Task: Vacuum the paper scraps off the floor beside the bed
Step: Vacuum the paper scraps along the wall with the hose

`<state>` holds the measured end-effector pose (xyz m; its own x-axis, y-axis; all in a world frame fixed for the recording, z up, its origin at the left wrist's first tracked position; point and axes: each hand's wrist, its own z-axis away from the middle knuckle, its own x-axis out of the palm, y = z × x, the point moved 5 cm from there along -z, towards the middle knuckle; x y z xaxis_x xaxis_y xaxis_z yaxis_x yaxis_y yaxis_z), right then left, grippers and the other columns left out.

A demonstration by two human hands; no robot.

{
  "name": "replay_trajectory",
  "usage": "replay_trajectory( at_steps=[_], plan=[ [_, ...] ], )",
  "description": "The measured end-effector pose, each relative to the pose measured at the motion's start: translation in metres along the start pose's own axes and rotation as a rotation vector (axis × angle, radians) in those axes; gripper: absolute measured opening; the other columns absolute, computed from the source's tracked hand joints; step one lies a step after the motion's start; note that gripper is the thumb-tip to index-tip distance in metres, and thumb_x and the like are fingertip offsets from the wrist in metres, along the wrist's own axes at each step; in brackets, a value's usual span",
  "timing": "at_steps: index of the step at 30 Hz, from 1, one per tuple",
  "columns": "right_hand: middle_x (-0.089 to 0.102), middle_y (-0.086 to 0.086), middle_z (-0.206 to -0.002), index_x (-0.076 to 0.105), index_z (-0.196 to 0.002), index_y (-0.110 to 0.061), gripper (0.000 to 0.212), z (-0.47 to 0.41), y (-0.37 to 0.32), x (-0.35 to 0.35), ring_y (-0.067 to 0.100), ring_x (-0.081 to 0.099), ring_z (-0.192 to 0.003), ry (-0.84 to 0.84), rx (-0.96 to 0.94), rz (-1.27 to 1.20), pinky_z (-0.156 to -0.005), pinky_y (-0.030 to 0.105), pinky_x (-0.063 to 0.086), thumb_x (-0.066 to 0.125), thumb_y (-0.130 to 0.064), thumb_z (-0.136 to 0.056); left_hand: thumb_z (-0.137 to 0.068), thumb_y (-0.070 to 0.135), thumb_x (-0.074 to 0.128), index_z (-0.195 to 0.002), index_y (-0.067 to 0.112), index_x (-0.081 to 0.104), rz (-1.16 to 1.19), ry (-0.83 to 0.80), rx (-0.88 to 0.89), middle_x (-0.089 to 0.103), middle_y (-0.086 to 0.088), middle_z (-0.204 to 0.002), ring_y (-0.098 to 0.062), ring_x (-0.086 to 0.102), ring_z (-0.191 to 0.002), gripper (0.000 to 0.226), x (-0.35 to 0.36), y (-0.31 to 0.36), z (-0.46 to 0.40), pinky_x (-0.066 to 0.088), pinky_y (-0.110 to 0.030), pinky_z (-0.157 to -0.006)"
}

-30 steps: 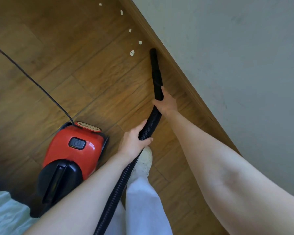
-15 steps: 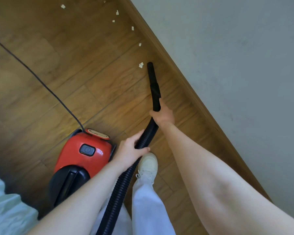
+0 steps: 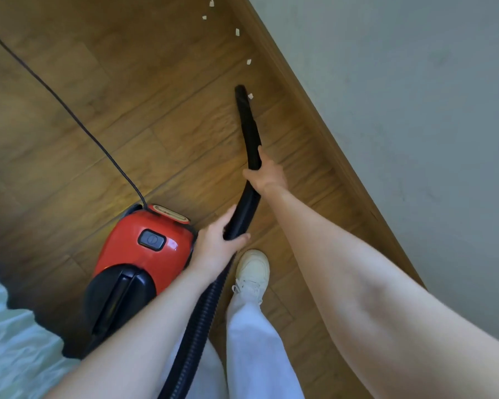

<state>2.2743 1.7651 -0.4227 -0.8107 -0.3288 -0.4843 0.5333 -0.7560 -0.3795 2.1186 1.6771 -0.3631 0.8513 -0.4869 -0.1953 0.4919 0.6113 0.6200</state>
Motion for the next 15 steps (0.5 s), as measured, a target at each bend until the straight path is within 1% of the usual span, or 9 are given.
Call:
replay_trajectory(
  at_steps=[1, 3, 4, 5, 7, 9, 11, 13, 15],
  plan=[
    [0.053, 0.007, -0.134, 0.013, -0.154, -0.03, 0.075, -0.006, -0.007, -0.003, 0.023, 0.057, -0.111, -0.003, 0.0, 0.0, -0.088, 0.032, 0.05, 0.055, -0.031, -0.092, -0.081, 0.026, 0.074, -0.142, 0.038, 0.041, 0.01, -0.003, -0.001, 0.065, 0.013, -0.11, -0.01, 0.067, -0.086, 0.07, -0.005, 0.005, -0.007, 0.055, -0.023, -0.077],
    [0.053, 0.007, -0.134, 0.014, -0.154, -0.03, 0.075, -0.014, -0.017, -0.009, 0.023, 0.057, -0.11, 0.002, 0.008, -0.001, -0.081, 0.029, 0.048, 0.055, -0.03, -0.091, -0.082, 0.023, 0.074, -0.14, 0.039, 0.042, 0.012, -0.018, -0.007, 0.064, 0.018, -0.098, -0.01, 0.066, -0.07, 0.068, -0.012, 0.013, -0.017, 0.052, -0.018, -0.058],
    [0.053, 0.006, -0.133, 0.015, -0.154, -0.03, 0.075, -0.014, -0.019, -0.011, 0.023, 0.058, -0.109, 0.009, 0.014, -0.004, -0.078, 0.028, 0.047, 0.055, -0.03, -0.091, -0.082, 0.022, 0.074, -0.14, 0.039, 0.042, 0.012, -0.025, -0.008, 0.063, 0.018, -0.094, -0.01, 0.064, -0.064, 0.068, -0.014, 0.016, -0.019, 0.05, -0.018, -0.054],
    [0.054, 0.006, -0.133, 0.015, -0.153, -0.03, 0.074, -0.013, -0.019, -0.013, 0.022, 0.058, -0.108, 0.015, 0.017, -0.005, -0.076, 0.028, 0.047, 0.055, -0.031, -0.091, -0.082, 0.021, 0.074, -0.139, 0.04, 0.043, 0.016, -0.033, -0.007, 0.064, 0.017, -0.093, -0.009, 0.064, -0.062, 0.068, -0.014, 0.018, -0.02, 0.049, -0.018, -0.053],
    [0.054, 0.005, -0.132, 0.015, -0.154, -0.029, 0.074, -0.006, -0.013, -0.015, 0.021, 0.058, -0.107, 0.02, 0.015, -0.002, -0.077, 0.028, 0.048, 0.054, -0.032, -0.091, -0.081, 0.021, 0.074, -0.138, 0.04, 0.044, 0.018, -0.049, 0.003, 0.066, 0.013, -0.098, -0.006, 0.063, -0.064, 0.068, -0.01, 0.017, -0.015, 0.051, -0.019, -0.058],
    [0.055, 0.005, -0.132, 0.014, -0.154, -0.029, 0.074, 0.005, 0.001, -0.012, 0.021, 0.058, -0.106, 0.011, 0.02, -0.005, -0.079, 0.029, 0.05, 0.054, -0.032, -0.091, -0.08, 0.024, 0.075, -0.139, 0.041, 0.043, -0.002, -0.068, 0.008, 0.067, 0.011, -0.107, -0.003, 0.063, -0.071, 0.07, -0.002, 0.01, -0.004, 0.053, -0.021, -0.07],
    [0.055, 0.005, -0.132, 0.013, -0.154, -0.03, 0.075, 0.017, 0.018, -0.007, 0.021, 0.058, -0.107, -0.004, 0.027, -0.001, -0.082, 0.03, 0.05, 0.054, -0.033, -0.092, -0.079, 0.027, 0.074, -0.139, 0.044, 0.041, -0.018, -0.087, -0.008, 0.068, 0.01, -0.106, -0.008, 0.066, -0.074, 0.07, 0.009, -0.001, 0.011, 0.057, -0.029, -0.075],
    [0.056, 0.005, -0.131, 0.013, -0.153, -0.031, 0.075, 0.029, 0.035, 0.0, 0.022, 0.059, -0.107, -0.004, 0.042, 0.004, -0.086, 0.032, 0.051, 0.056, -0.033, -0.092, -0.079, 0.028, 0.074, -0.136, 0.05, 0.041, -0.026, -0.087, -0.017, 0.069, 0.011, -0.102, -0.014, 0.068, -0.082, 0.069, 0.019, -0.013, 0.025, 0.057, -0.036, -0.08],
    [0.059, 0.006, -0.127, 0.016, -0.153, -0.033, 0.075, 0.039, 0.051, 0.004, 0.022, 0.06, -0.104, 0.013, 0.075, -0.015, -0.088, 0.037, 0.053, 0.057, -0.032, -0.09, -0.078, 0.027, 0.074, -0.134, 0.052, 0.043, -0.04, -0.075, -0.006, 0.067, 0.016, -0.107, -0.01, 0.066, -0.093, 0.069, 0.028, -0.023, 0.036, 0.053, -0.033, -0.088]
  ],
)
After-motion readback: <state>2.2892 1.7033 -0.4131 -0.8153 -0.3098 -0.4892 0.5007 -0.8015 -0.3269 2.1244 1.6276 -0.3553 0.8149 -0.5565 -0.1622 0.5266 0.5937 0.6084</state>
